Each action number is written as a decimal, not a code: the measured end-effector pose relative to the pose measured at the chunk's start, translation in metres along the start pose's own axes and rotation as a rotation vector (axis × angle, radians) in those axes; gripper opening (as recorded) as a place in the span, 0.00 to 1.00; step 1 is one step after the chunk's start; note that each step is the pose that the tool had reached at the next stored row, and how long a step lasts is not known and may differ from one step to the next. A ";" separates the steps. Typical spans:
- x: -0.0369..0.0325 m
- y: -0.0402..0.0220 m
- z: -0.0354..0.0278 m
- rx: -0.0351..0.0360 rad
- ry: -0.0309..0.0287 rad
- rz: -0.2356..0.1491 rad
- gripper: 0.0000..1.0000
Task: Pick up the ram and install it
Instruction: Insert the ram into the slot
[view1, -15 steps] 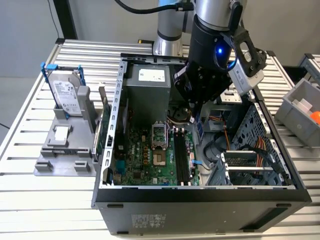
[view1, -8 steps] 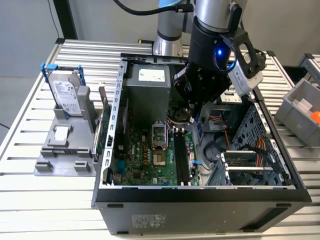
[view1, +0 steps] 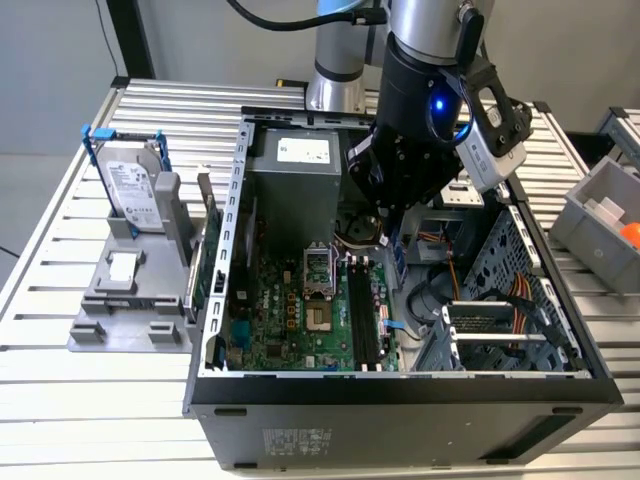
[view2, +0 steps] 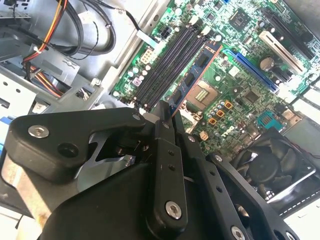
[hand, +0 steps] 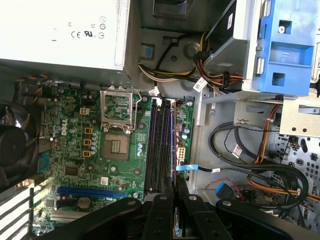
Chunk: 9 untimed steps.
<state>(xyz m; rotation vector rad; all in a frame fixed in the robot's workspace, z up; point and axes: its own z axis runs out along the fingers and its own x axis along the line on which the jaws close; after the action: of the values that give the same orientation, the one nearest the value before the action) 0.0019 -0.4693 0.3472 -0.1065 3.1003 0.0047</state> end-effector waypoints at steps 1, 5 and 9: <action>0.0000 0.0000 0.0002 -0.0001 0.0000 0.000 0.00; -0.0002 0.0000 0.0017 0.0007 0.0003 0.021 0.00; -0.0005 0.0000 0.0045 0.0018 0.0002 0.049 0.00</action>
<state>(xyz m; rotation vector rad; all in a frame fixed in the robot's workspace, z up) 0.0026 -0.4693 0.3427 -0.0297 3.1022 0.0034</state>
